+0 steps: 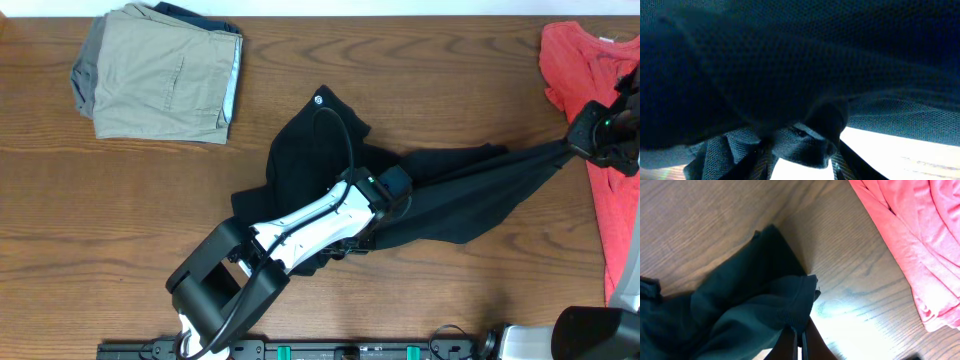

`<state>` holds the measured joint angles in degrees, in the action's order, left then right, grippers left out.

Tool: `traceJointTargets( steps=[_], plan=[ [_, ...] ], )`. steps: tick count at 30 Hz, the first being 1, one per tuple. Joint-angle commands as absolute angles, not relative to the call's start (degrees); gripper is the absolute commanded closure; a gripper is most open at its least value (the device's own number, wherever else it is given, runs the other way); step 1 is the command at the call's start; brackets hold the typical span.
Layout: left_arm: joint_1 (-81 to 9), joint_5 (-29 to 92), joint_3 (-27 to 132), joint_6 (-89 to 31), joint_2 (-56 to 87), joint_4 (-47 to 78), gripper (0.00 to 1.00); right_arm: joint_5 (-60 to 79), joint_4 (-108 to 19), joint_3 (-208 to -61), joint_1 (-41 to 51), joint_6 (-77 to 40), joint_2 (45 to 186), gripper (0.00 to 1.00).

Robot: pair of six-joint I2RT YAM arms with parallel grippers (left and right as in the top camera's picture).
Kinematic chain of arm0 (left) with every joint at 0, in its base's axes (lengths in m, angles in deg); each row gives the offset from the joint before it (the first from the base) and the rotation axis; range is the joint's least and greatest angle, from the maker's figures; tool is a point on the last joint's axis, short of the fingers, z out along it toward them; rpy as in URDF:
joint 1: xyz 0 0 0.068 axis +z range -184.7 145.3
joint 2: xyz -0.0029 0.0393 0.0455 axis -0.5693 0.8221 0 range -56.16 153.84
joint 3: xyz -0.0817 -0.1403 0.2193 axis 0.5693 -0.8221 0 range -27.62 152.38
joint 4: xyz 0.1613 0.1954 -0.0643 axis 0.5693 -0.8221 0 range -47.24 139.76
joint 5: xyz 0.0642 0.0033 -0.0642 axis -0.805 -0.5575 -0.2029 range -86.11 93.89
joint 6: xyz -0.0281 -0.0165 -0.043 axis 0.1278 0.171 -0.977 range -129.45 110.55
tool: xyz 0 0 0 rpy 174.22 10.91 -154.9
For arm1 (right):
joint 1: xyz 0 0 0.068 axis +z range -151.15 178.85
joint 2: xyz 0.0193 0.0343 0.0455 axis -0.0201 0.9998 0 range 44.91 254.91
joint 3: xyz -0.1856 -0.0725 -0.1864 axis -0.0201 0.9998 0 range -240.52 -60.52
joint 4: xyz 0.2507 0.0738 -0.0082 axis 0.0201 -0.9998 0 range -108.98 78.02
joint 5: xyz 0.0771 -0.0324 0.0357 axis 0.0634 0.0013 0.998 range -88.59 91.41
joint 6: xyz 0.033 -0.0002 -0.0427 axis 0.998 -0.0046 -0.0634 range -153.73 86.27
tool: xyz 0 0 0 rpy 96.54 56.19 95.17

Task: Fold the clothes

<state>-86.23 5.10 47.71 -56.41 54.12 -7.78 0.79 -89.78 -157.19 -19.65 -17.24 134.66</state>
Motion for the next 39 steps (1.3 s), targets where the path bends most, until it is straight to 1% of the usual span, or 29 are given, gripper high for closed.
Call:
traceJointTargets(
  steps=[1, 2, 4, 8, 15, 16, 19, 22, 24, 28, 31, 35, 39],
  plan=[
    [-86.21, 3.4, 46.86, -57.85, 54.25, -7.32, 0.54, 0.83, -89.87, -157.93, -19.94, -18.16, 134.62, 0.98],
    [-86.21, 3.4, 46.53, -57.83, 54.3, -7.01, 0.52, 0.83, -89.91, -157.93, -19.94, -18.14, 134.62, 0.98],
    [-86.23, 3.42, 45.7, -57.85, 54.34, -6.42, 0.46, 0.83, -90.02, -157.93, -19.94, -18.16, 134.62, 0.98],
    [-86.21, 3.44, 43.9, -57.85, 54.34, -5.33, 0.4, 1.6, -90.06, -157.93, -19.94, -18.18, 134.62, 0.98],
    [-86.21, 3.44, 43.69, -57.83, 54.34, -4.94, 0.4, 1.69, -90.15, -157.93, -19.94, -18.2, 134.62, 0.99],
    [-86.21, 3.44, 43.69, -57.83, 54.34, -4.94, 0.41, 1.69, -90.13, -157.93, -19.94, -18.2, 134.62, 0.98],
    [-86.23, 3.94, 43.69, -57.83, 54.34, -4.91, 0.54, 1.69, -90.13, -157.93, -19.94, -18.2, 134.62, 0.99],
    [-86.23, 4.56, 43.69, -57.81, 54.34, -4.7, 0.75, 1.69, -90.13, -157.93, -19.94, -18.2, 134.62, 0.98],
    [-86.23, 4.53, 43.69, -57.81, 54.34, -4.74, 0.94, 1.69, -90.15, -157.93, -19.94, -18.18, 134.62, 0.99],
    [-86.21, 4.51, 44.04, -55.49, 53.88, -5.88, 0.94, 1.69, -90.2, -157.93, -19.94, -18.18, 134.62, 0.98],
    [-86.21, 4.12, 45.68, -55.32, 51.5, -9.13, 0.94, 1.73, -90.41, -157.93, -19.94, -18.16, 134.62, 0.99],
    [-86.21, 4.03, 48.1, -53.79, 44.79, -12.61, 0.94, 2.12, -90.83, -157.93, -19.94, -18.16, 134.6, 0.98],
    [-85.95, 3.07, 49.08, -52.74, 34.82, -15.93, 0.94, 2.12, -91.79, -157.95, -19.94, -18.16, 134.6, 0.99]
  ],
)
